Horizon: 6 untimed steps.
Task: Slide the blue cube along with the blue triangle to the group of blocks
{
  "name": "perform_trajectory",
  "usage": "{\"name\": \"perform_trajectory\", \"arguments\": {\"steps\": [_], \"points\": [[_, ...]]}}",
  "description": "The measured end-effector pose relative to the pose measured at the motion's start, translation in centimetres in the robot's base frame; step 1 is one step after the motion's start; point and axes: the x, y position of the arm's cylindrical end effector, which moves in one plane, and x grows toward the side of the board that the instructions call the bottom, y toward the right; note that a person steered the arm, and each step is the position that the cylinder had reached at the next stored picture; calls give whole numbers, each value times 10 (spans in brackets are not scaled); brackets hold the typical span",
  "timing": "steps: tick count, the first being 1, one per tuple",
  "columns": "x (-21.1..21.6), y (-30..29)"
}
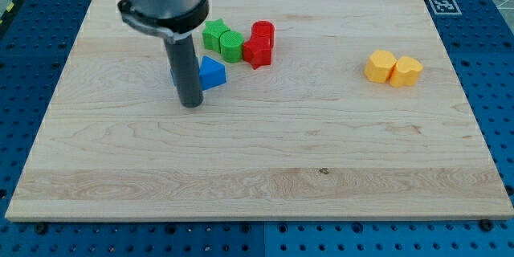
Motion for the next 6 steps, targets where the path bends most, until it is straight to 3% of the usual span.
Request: {"name": "perform_trajectory", "arguments": {"steps": [1, 3, 4, 6], "points": [[10, -42], [-46, -106], [-63, -103], [-56, -62]]}}
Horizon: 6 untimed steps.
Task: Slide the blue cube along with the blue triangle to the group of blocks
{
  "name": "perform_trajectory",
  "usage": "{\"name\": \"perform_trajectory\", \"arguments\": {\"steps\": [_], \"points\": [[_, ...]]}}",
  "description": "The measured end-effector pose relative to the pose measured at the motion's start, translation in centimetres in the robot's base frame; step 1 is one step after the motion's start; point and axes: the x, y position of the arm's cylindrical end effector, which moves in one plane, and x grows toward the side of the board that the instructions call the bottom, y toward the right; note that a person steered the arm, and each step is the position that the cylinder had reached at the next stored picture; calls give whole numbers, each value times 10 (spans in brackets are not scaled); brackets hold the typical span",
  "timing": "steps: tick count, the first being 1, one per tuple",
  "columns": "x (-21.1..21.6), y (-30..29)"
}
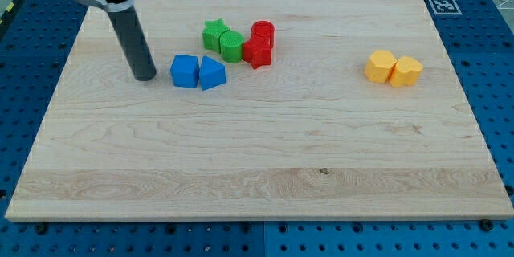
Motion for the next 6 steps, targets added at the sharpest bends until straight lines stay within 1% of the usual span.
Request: {"name": "perform_trajectory", "arguments": {"steps": [2, 4, 6], "points": [[6, 31], [29, 56], [34, 62]]}}
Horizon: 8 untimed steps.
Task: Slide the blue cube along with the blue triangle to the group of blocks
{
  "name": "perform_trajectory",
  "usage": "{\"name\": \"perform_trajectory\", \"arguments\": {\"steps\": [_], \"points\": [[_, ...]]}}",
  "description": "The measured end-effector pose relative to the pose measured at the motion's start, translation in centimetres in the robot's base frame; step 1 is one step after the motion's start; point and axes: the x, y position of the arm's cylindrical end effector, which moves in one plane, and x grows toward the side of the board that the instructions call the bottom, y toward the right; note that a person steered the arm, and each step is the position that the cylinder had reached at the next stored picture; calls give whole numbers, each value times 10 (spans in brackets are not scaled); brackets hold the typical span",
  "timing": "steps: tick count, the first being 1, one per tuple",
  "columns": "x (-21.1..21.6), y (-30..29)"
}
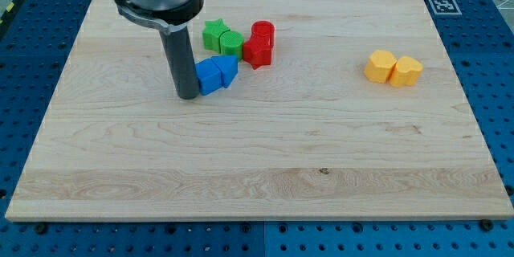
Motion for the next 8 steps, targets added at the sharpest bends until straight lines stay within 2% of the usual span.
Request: {"name": "perform_trajectory", "arguments": {"steps": [3, 8], "points": [[-16, 0], [-15, 19]]}}
